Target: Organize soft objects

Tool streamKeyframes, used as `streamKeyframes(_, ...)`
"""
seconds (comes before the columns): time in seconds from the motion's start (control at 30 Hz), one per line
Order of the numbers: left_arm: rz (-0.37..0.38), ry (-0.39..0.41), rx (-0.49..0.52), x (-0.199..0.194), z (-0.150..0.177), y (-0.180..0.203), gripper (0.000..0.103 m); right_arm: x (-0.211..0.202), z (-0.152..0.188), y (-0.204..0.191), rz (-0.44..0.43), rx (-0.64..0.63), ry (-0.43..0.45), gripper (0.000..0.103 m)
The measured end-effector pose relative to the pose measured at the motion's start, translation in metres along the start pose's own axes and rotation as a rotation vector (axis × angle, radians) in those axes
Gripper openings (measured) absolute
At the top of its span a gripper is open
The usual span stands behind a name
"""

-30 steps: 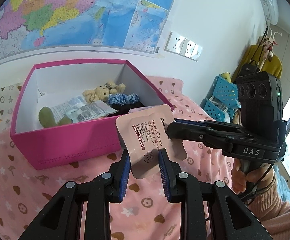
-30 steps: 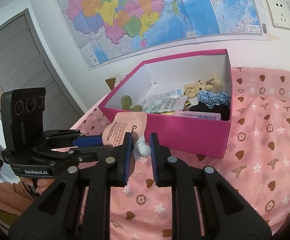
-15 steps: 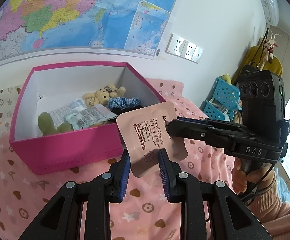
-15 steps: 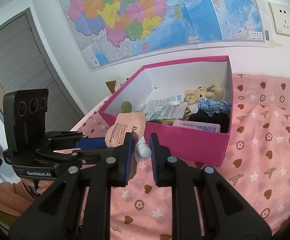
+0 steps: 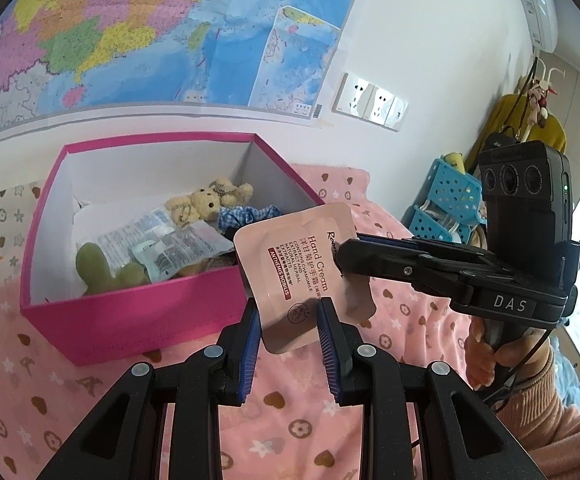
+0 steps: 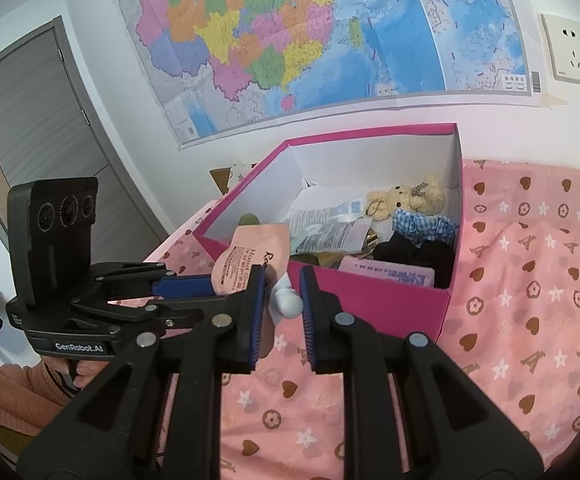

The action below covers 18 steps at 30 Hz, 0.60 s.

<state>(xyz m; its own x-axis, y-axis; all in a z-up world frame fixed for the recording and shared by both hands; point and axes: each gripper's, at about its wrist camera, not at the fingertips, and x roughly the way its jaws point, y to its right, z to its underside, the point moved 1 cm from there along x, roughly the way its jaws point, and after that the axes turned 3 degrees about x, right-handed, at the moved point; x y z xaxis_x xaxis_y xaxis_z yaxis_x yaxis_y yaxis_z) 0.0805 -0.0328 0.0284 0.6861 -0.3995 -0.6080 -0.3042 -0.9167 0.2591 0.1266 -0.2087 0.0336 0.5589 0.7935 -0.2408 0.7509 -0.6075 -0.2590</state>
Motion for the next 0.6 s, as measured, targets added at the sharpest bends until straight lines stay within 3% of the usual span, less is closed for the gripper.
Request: streamKeyframes(0.6, -0.012, 0.014, 0.009, 0.003, -0.011, -0.003, 0.027, 0.004, -0.017, 0.004, -0.009, -0.012, 0.015, 0.02)
